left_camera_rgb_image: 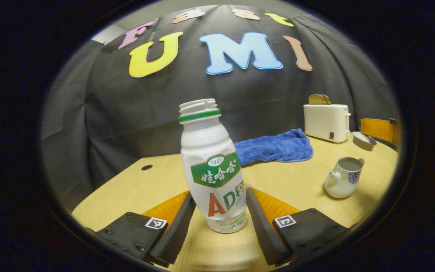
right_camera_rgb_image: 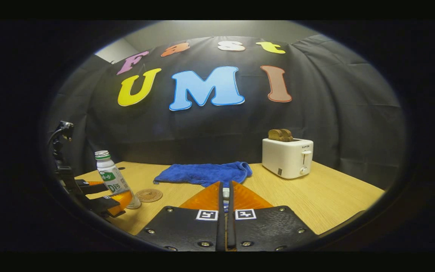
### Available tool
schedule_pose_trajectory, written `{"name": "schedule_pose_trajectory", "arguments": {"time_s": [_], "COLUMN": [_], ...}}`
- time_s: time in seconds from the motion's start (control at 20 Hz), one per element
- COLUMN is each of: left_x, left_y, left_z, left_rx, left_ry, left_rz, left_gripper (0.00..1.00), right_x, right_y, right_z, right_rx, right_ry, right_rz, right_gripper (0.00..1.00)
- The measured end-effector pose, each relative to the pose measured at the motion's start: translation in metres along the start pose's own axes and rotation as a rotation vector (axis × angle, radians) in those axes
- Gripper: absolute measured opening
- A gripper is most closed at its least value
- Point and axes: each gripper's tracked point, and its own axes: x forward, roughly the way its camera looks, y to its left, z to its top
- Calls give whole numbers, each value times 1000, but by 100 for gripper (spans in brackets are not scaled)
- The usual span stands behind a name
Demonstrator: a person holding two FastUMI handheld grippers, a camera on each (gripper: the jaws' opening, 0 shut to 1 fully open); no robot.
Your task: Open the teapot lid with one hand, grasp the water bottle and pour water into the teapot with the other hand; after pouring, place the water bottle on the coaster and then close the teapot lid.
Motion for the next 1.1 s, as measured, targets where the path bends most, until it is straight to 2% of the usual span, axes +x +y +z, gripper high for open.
{"name": "schedule_pose_trajectory", "arguments": {"time_s": [0.1,0.15,0.3,0.5,0.55,0.6,0.65,0.8,0.85,0.9,0.95,1.0,1.1], "left_x": [0,1,1,-1,-2,-4,-4,-5,-4,-5,-5,-4,-4], "left_y": [-1,-2,-1,-7,-8,-9,-10,-13,-15,-17,-19,-20,-25], "left_z": [-1,-1,0,3,6,7,9,12,14,12,12,9,10], "left_rx": [-2,-2,29,91,108,125,145,216,235,249,263,283,326], "left_ry": [4,2,9,14,12,10,8,-1,-3,-3,-1,6,-4], "left_rz": [-5,-9,-19,-52,-57,-62,-66,-66,-72,-74,-72,-68,-68], "left_gripper": [92,92,84,84,89,84,79,79,87,76,76,82,86], "right_x": [0,0,-1,-4,-4,-5,-6,-6,-6,-7,-8,-8,-9], "right_y": [-1,-1,-3,-11,-14,-16,-18,-28,-30,-32,-33,-34,-38], "right_z": [1,1,1,3,4,4,4,1,1,0,1,0,0], "right_rx": [0,0,-1,-9,-12,-14,-16,-20,-16,-12,-10,-11,-16], "right_ry": [-1,-1,-3,-14,-17,-19,-21,-17,-14,-14,-14,-16,-19], "right_rz": [-1,-2,-6,-23,-28,-32,-35,-49,-51,-52,-53,-54,-59], "right_gripper": [0,2,0,2,2,0,2,0,0,2,2,0,2]}}
